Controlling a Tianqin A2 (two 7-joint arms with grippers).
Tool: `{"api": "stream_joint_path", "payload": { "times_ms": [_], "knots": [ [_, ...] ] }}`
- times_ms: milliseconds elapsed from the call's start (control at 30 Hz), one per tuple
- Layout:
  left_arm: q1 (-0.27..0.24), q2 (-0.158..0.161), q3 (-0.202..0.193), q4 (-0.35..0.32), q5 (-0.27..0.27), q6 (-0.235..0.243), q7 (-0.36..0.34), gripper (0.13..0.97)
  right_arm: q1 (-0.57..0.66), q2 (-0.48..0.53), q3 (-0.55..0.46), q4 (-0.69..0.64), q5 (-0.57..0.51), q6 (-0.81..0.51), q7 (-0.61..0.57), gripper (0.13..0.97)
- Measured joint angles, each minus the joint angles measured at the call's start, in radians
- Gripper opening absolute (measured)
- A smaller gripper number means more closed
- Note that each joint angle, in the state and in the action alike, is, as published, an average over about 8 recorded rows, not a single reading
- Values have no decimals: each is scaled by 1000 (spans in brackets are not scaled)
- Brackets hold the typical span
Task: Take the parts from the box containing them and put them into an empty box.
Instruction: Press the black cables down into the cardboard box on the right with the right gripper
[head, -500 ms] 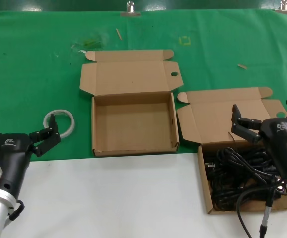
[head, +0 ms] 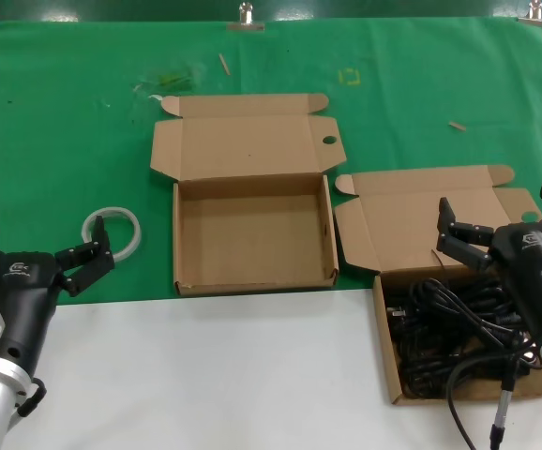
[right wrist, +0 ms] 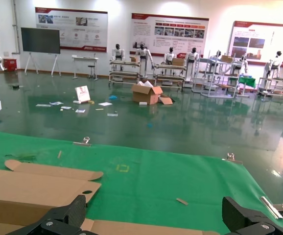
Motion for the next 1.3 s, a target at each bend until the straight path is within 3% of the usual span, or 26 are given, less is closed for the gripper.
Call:
{"api": "stream_joint_path", "payload": {
  "times_ms": [1033, 1300],
  "knots": [
    [0, 0, 0, 0, 0, 0, 0, 945, 0, 0, 0, 0, 0, 0, 0, 966],
    [0, 0, 0, 0, 0, 0, 0, 859, -2, -5, 8, -2, -8, -9, -15, 966]
  ]
}}
